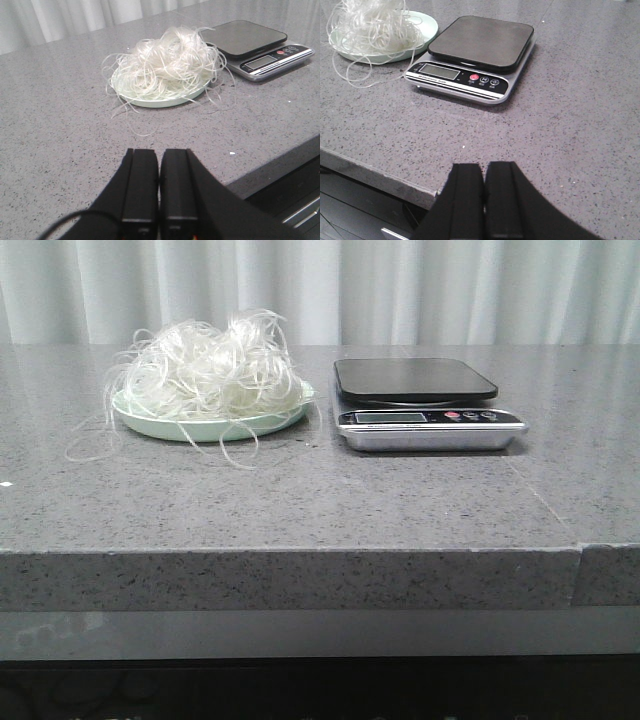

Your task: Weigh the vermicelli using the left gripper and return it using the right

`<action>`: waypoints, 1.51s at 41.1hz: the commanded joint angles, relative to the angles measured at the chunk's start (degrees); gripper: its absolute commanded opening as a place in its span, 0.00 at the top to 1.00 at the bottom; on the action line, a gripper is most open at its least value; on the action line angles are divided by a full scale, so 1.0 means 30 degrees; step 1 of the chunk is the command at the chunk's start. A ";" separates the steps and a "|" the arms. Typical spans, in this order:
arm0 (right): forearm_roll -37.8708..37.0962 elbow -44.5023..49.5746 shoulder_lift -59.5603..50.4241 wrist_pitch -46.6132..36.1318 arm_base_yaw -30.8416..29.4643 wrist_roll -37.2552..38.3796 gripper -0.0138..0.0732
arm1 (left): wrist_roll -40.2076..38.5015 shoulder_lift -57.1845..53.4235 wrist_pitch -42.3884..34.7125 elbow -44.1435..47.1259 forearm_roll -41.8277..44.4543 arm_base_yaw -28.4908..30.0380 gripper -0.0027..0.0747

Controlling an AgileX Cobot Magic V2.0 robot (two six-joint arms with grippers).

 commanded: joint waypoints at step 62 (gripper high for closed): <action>-0.0109 -0.0491 0.0067 -0.1426 -0.0120 -0.0001 0.67 | -0.0041 -0.4993 -0.8331 0.7510 -0.1533 0.9609 0.79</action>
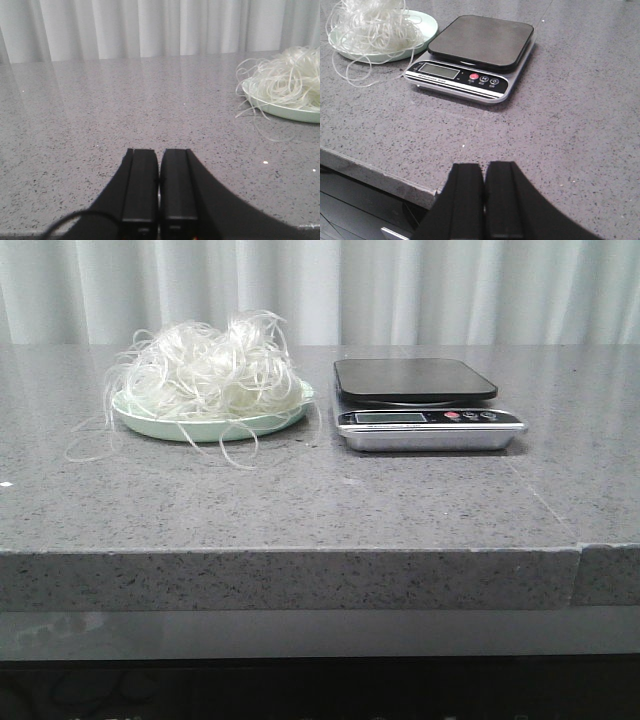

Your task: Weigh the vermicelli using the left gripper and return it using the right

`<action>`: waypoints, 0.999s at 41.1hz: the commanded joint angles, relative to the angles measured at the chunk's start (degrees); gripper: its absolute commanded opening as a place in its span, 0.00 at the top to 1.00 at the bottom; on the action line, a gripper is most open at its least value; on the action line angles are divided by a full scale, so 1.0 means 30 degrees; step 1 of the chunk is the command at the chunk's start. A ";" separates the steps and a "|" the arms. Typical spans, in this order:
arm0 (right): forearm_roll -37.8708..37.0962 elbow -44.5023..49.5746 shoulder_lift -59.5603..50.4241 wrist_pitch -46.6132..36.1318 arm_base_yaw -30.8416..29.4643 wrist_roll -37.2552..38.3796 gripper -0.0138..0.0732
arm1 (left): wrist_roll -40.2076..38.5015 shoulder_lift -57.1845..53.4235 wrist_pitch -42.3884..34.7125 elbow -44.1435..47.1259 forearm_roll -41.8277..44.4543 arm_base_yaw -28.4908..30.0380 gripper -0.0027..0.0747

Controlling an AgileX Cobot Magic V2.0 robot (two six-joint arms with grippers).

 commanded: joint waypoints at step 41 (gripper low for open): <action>-0.0784 0.3761 -0.3402 -0.4398 -0.6317 -0.0152 0.67 | -0.0041 -0.0382 -0.1364 0.0135 -0.0169 -0.0002 0.79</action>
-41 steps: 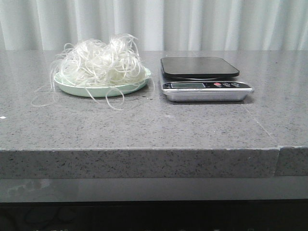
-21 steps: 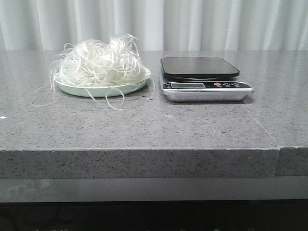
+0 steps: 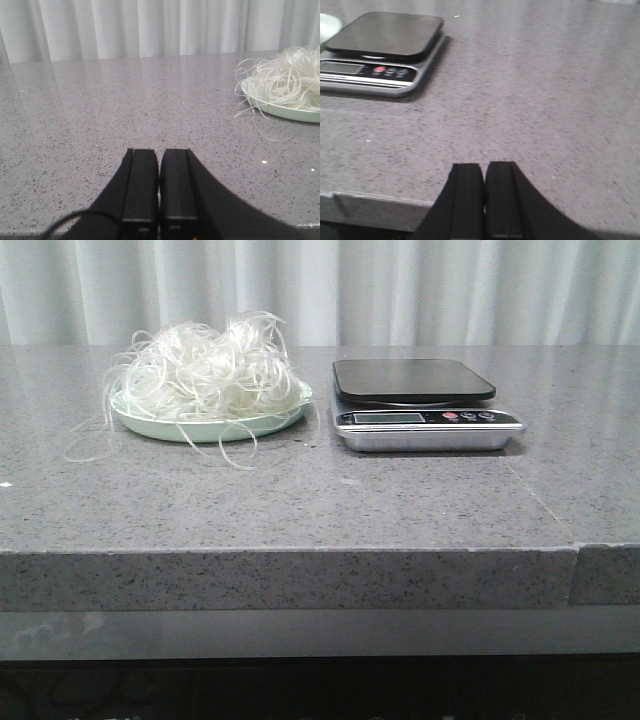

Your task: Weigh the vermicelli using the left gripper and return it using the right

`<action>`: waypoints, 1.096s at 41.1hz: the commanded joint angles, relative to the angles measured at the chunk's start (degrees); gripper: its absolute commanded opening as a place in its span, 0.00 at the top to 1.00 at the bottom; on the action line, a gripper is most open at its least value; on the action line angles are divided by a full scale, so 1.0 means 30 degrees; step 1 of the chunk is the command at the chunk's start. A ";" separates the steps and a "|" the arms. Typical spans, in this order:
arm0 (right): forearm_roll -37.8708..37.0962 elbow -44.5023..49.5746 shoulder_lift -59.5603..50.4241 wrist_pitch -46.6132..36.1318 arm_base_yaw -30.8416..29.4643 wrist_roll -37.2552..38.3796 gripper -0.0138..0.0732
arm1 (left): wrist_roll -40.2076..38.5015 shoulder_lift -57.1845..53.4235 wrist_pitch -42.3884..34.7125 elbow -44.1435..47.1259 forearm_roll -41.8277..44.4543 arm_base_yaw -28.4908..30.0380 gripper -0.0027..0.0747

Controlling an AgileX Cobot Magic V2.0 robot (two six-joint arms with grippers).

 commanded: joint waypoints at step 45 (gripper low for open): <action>0.0216 0.2325 -0.5525 -0.2259 -0.2617 0.0002 0.67 | -0.0041 -0.0348 -0.1407 0.0135 -0.0169 -0.0002 0.79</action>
